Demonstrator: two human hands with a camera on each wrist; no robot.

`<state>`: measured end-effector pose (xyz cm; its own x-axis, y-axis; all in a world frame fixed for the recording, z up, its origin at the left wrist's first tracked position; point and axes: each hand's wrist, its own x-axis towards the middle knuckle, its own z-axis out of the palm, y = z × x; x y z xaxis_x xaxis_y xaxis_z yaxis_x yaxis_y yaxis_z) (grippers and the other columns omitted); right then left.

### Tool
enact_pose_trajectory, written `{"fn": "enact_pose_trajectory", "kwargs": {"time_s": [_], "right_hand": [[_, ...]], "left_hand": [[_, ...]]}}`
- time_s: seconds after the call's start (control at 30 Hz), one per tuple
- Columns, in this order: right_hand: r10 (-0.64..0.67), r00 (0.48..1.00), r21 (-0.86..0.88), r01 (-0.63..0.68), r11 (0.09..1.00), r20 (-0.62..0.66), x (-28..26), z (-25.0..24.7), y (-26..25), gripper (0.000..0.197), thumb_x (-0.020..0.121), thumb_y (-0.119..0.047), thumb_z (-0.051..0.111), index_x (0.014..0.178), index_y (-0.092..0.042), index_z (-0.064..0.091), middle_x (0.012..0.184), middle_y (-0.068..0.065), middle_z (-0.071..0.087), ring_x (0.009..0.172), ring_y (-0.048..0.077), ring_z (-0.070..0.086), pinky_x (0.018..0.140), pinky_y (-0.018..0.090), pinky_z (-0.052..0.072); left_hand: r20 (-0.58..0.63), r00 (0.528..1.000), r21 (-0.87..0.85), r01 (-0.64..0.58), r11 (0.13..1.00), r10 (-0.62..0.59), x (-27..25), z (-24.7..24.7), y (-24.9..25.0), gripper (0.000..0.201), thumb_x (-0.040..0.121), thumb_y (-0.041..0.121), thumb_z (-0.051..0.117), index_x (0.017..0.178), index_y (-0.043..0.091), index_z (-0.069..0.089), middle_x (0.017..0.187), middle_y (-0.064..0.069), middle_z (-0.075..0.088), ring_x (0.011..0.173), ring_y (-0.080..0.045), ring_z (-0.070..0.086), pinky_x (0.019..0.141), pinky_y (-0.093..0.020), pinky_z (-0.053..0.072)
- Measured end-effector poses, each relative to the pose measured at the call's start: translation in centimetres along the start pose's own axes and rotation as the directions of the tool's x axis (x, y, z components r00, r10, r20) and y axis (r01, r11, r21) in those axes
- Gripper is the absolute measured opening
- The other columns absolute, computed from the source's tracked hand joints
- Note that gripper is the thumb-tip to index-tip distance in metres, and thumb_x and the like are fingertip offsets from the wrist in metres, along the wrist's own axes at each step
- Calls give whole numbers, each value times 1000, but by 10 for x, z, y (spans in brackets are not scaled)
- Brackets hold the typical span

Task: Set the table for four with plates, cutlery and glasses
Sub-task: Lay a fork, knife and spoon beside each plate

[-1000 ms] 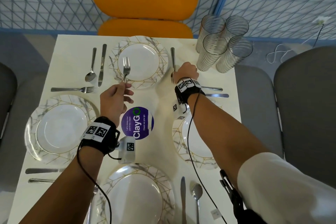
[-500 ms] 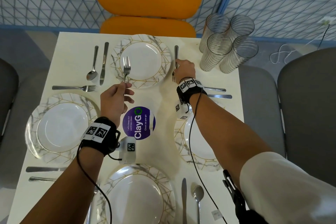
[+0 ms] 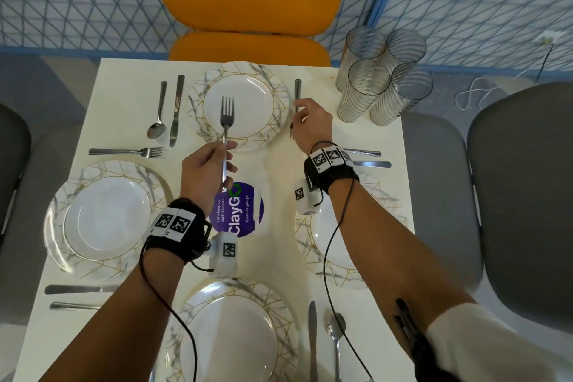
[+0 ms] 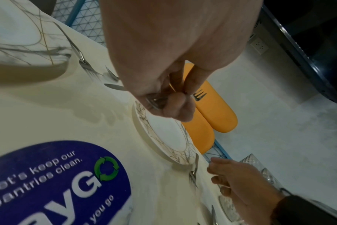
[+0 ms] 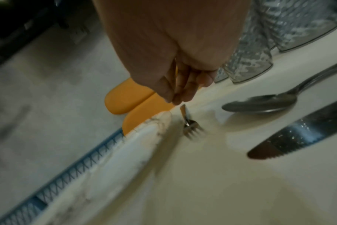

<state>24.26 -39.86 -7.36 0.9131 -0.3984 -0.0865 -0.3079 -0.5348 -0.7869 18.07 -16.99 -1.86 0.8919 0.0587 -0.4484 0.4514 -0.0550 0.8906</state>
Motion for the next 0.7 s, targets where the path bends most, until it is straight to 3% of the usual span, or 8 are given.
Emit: {"fn": "enact_pose_trajectory", "kwargs": {"time_s": [0.1,0.2,0.33,0.4,0.47,0.57,0.7], "right_hand": [[-13,994,187,-7,982,105,-26,-18,-10,18,92,-17,61,104,-20,74,83,-4,73,75,13,68,83,34,58],[0,945,288,-100,952,328,-56,-34,-20,15,95,-23,65,106,-17,73,84,-3,76,69,11,69,75,29,60],[-27,879,255,-108,961,476,-104,-48,-30,27,99,-35,60,105,-10,69,86,2,77,70,16,72,54,12,45],[-30,880,328,-145,933,475,-127,-49,-29,29,98,-33,62,106,-6,68,88,7,78,69,19,71,52,14,44],[-22,913,417,-165,894,407,-149,-50,-27,25,98,-24,64,108,-1,67,85,11,76,64,21,67,51,13,43],[-7,957,488,-141,861,288,-176,-56,-23,19,97,-19,65,103,-1,70,73,11,70,57,19,60,53,15,44],[38,969,511,-162,844,246,-216,-73,-11,15,95,-15,68,100,-2,73,67,9,67,54,17,54,55,19,46]], "left_hand": [[68,997,10,-44,999,43,-14,15,3,21,105,16,58,108,9,77,92,-14,63,73,-20,66,65,-33,61],[77,996,-48,-48,998,51,-25,31,6,17,103,14,63,108,6,76,95,-12,73,82,-22,72,80,-40,63],[65,993,51,-103,993,99,-34,43,12,10,96,30,72,101,24,78,98,3,79,93,-15,74,76,-31,55],[69,991,67,-123,990,118,-41,44,16,7,94,35,72,95,30,78,95,7,79,87,-10,70,73,-29,53],[80,988,66,-134,989,128,-48,44,18,11,94,36,73,99,29,79,95,7,79,86,-9,69,71,-28,52],[106,986,-22,-126,992,128,-59,41,21,13,95,28,73,104,20,76,100,0,79,87,-15,73,68,-32,53],[83,985,-169,-135,976,151,-72,28,23,28,100,21,67,124,9,65,103,-10,79,79,-21,74,59,-29,53]]}}
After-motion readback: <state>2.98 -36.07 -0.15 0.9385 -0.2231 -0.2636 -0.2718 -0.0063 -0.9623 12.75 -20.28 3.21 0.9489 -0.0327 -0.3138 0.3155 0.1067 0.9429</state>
